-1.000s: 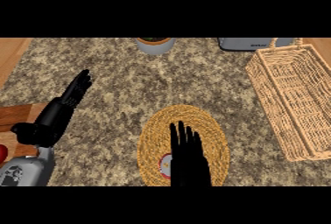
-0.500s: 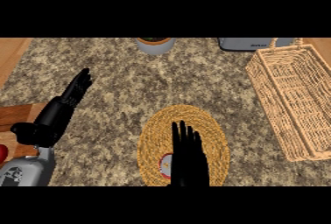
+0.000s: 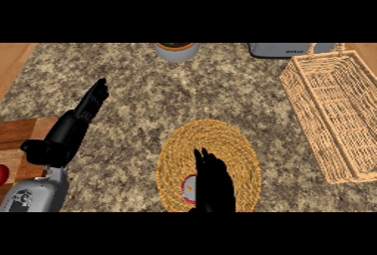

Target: Pick the can from the placemat and place it in the basket

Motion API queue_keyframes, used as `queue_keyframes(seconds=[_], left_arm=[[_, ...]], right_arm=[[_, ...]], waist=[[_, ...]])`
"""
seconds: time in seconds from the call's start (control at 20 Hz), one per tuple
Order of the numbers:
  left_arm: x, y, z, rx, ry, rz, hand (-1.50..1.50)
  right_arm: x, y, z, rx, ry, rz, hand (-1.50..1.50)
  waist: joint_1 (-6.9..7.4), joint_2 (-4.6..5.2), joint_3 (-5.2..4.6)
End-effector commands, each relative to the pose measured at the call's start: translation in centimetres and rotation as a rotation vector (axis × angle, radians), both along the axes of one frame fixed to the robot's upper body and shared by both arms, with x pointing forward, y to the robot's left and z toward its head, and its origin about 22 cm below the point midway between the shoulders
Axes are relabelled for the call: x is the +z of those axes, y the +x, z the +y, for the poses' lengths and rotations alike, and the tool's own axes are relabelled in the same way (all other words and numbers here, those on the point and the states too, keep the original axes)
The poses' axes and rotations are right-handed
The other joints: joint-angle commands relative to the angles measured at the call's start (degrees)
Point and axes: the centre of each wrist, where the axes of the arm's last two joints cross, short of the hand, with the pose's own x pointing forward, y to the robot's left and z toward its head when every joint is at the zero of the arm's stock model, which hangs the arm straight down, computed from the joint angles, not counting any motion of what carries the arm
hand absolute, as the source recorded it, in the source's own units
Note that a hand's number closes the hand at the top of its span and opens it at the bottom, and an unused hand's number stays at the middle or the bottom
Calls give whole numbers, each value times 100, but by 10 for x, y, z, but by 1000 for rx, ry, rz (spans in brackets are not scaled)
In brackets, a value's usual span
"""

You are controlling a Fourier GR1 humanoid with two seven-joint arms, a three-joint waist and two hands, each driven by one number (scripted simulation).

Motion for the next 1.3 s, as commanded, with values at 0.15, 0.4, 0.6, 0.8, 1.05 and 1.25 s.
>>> queue_keyframes(seconds=[0.15,0.4,0.6,0.8,1.05,1.25], left_arm=[[-6,-18,-2,3,5,-7,0],[-19,-26,12,28,16,12,0],[-13,1,1,-2,-6,5,0],[2,-14,19,10,10,-8,0],[0,-8,21,45,13,12,0],[2,-5,11,53,2,7,0]], right_arm=[[-10,3,4,-19,-20,72,150],[-10,-22,13,61,-114,75,150],[-13,5,16,88,-162,-24,150],[-24,-39,-42,311,-195,-34,150],[-31,-99,-109,667,-150,-70,150],[-3,-119,-159,684,0,-143,150]], waist=[[7,-2,0],[-10,-11,-2],[-17,2,-1],[-51,-23,-1],[-187,-61,12],[-205,-26,11]])
